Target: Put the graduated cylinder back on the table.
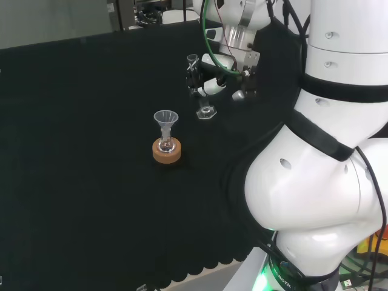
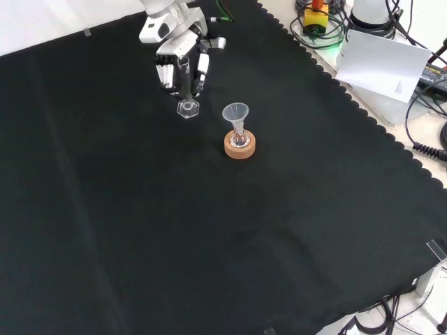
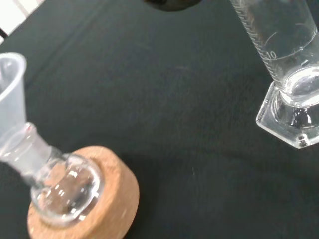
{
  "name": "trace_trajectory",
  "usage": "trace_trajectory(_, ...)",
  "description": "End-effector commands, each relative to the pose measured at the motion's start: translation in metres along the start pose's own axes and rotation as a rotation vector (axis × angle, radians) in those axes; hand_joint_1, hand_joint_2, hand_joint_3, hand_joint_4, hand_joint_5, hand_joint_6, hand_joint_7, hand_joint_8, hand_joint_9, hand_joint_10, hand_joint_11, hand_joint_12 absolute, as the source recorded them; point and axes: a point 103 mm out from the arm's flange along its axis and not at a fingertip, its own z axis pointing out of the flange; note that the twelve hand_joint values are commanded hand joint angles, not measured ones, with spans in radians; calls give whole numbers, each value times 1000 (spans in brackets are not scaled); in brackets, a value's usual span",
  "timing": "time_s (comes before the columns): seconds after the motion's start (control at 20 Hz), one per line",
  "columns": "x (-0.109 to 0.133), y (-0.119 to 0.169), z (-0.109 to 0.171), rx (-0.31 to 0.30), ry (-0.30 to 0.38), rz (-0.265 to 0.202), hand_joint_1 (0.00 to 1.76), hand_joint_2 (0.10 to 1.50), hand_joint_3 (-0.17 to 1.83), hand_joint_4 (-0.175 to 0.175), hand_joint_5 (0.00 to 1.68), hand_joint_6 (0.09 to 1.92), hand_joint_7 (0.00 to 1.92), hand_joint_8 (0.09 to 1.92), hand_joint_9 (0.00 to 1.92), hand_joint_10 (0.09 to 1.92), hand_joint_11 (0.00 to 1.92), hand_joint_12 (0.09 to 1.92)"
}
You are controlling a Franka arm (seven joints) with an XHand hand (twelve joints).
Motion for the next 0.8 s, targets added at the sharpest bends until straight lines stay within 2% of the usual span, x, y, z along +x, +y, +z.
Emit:
trace_trajectory(0.05,-16,22,5,-109,36,-32,1245,1149,1,-175,894,1108,933,1106,1410,87,1199,803)
trace_trajectory(0.25,-20,26,9,-133,66,-31,1244,1150,1,-175,892,1112,931,1110,1409,87,1198,804)
trace_trajectory(0.5,-26,29,14,-127,102,-20,1243,1151,1,-175,889,1115,928,1113,1408,87,1195,806)
trace_trajectory(0.8,-30,32,18,-119,104,-17,1243,1152,1,-175,887,1118,926,1117,1407,87,1193,808)
